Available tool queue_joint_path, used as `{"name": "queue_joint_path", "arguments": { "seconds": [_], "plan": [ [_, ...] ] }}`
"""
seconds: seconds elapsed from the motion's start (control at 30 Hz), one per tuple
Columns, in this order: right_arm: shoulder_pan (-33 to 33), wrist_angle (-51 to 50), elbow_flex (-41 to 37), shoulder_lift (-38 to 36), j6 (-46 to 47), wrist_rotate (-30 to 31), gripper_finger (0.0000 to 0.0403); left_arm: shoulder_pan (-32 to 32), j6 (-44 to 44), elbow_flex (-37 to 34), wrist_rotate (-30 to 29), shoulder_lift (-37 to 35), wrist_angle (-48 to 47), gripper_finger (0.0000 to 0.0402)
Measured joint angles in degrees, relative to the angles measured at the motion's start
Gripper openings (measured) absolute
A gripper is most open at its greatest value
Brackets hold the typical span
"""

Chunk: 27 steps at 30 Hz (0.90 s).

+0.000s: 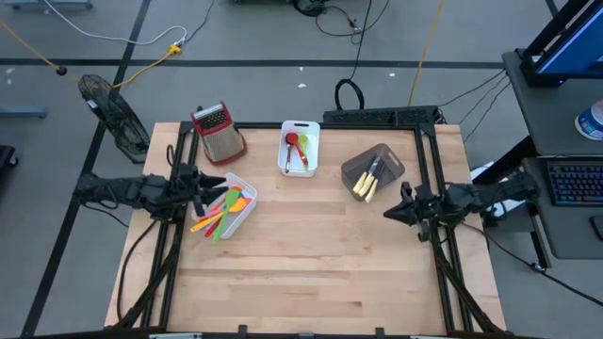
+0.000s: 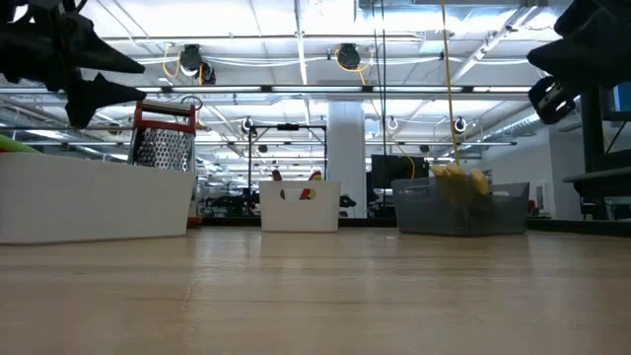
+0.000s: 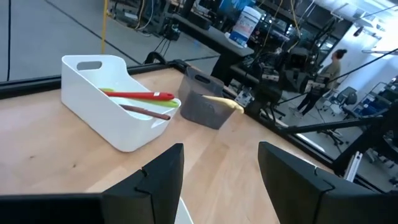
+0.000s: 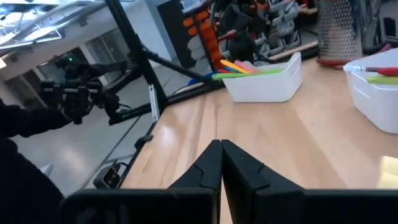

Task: Pick & Place Kitchen Items
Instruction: Return to Home Position

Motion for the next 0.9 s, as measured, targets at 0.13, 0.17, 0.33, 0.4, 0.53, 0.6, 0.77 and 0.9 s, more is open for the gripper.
{"name": "queue_joint_path", "arguments": {
  "seconds": [0.13,0.17,0.33,0.4,0.53,0.6,0.77,0.9],
  "plan": [
    [0.0,0.3,-0.9,-2.7,-2.7,0.1,0.0004,0.0,1.1,-1.1,0.0,-1.4,0.3,0.0211],
    [0.0,0.4,-0.9,-3.4,-4.0,0.1,0.0004,0.0,1.1,-1.3,-0.1,-1.8,-0.2,0.0211],
    [0.0,0.7,-1.3,-3.3,-4.6,0.1,0.0004,0.0,0.3,-4.2,-0.5,-2.2,1.2,0.0212],
    [0.0,1.0,-2.2,-3.1,-2.5,0.1,0.0004,0.0,0.0,-7.0,-0.4,-2.2,4.4,0.0211],
    [0.0,9.3,-5.3,-3.4,-3.3,-1.3,0.0004,0.1,2.9,-9.1,0.2,-0.8,12.1,0.0211],
    [0.0,12.0,-7.1,-3.4,-4.1,-1.5,0.0004,0.1,3.6,-9.7,0.4,-0.8,13.1,0.0211],
    [0.0,10.7,-8.7,-3.4,-2.3,-1.7,0.0004,0.1,2.9,-9.8,0.8,0.1,13.3,0.0211],
    [0.0,8.7,-8.8,-3.4,-2.2,-4.9,0.0004,0.1,0.7,-9.8,4.3,0.1,13.1,0.0211]
  ]
}}
